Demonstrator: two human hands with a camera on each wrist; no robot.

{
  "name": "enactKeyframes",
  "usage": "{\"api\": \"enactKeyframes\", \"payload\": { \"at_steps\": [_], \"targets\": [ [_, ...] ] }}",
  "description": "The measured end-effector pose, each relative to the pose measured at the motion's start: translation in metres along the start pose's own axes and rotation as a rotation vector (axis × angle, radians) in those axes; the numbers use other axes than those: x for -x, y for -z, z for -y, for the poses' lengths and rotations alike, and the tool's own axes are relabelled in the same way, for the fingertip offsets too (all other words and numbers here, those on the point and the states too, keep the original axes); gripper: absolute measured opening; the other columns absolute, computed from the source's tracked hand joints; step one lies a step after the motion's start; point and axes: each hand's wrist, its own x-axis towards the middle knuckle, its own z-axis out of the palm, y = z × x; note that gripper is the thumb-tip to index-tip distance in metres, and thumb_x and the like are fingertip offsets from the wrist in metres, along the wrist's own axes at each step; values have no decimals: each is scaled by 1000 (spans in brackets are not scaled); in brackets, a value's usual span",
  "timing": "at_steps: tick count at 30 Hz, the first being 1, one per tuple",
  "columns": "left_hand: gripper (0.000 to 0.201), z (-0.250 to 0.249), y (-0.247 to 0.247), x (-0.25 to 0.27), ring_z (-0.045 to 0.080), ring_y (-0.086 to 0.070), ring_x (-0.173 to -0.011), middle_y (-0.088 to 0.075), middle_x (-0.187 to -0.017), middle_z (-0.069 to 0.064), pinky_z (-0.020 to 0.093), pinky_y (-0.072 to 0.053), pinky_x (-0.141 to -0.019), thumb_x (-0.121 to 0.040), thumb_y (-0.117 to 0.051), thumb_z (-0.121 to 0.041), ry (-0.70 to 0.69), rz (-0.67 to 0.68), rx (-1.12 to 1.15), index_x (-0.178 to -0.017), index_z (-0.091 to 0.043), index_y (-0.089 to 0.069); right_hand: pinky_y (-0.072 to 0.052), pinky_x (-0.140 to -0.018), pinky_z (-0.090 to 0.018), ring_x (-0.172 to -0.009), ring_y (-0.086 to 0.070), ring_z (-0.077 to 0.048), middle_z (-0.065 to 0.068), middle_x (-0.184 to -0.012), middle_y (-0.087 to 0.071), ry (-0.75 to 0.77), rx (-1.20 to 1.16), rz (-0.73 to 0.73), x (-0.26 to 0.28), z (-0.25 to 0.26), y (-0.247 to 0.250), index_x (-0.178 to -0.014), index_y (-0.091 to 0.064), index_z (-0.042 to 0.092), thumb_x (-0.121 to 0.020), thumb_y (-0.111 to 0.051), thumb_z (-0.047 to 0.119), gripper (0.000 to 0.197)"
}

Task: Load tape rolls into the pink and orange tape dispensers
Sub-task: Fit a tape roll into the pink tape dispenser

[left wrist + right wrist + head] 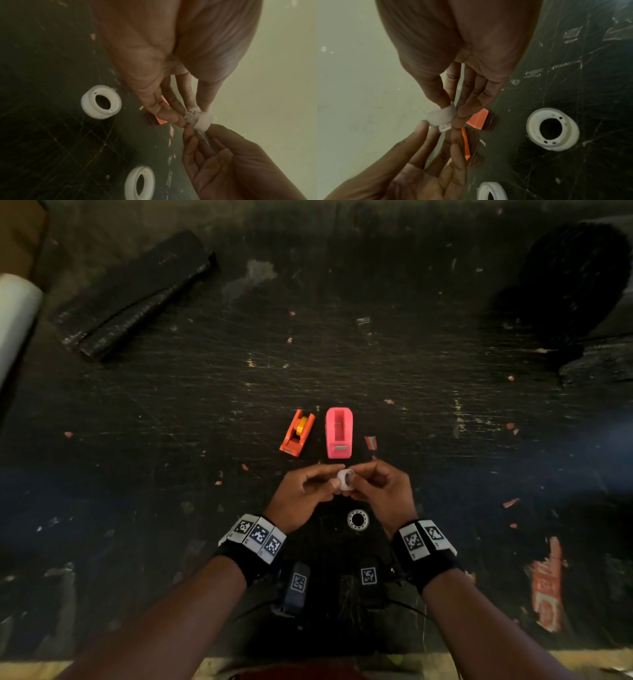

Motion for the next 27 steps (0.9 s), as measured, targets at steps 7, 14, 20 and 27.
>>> {"api": "enactKeyframes", "payload": {
  "at_steps": [7, 14, 20, 27],
  "targets": [
    [26, 5, 1, 2, 14, -75, -105, -78, -116, 8, 24, -60, -88, -95, -68, -6, 45, -78, 147, -120, -12, -75, -60, -67, -27, -74, -78, -25, -16, -87, -80, -60, -92, -15, 3, 5, -7, -97, -75, 3, -89, -74, 4, 9],
    [30, 6, 12, 1, 5, -76, -98, -79, -107, 5, 18, -57, -83, -88, -74, 3, -8, -188, 4, -117, -6, -73, -62, -79, -38, -85, -74, -15, 5, -91, -76, 18, 739, -301, -22, -12, 22, -85, -71, 28, -88, -73, 18, 11],
    [29, 15, 16, 5, 6, -75, -92, -79, -97, 0, 22, -58, -85, -85, -75, 7, -67, -173, -93, -103, -16, -76, -59, -80, -38, -86, -69, -21, -1, -99, -70, 134, 936, -215, -19, -22, 36, -92, -72, 22, -84, -72, 19, 8],
    [30, 25, 13, 16, 1, -75, -86, -79, -95, -5, 17, -57, -79, -86, -75, 6, -40, -157, -109, -99, -21, -76, -60, -73, -39, -86, -65, -18, 2, -114, -59, 238, 1025, 25, 43, -44, 38, -115, -62, 24, -74, -76, 26, 44]
  ]
}}
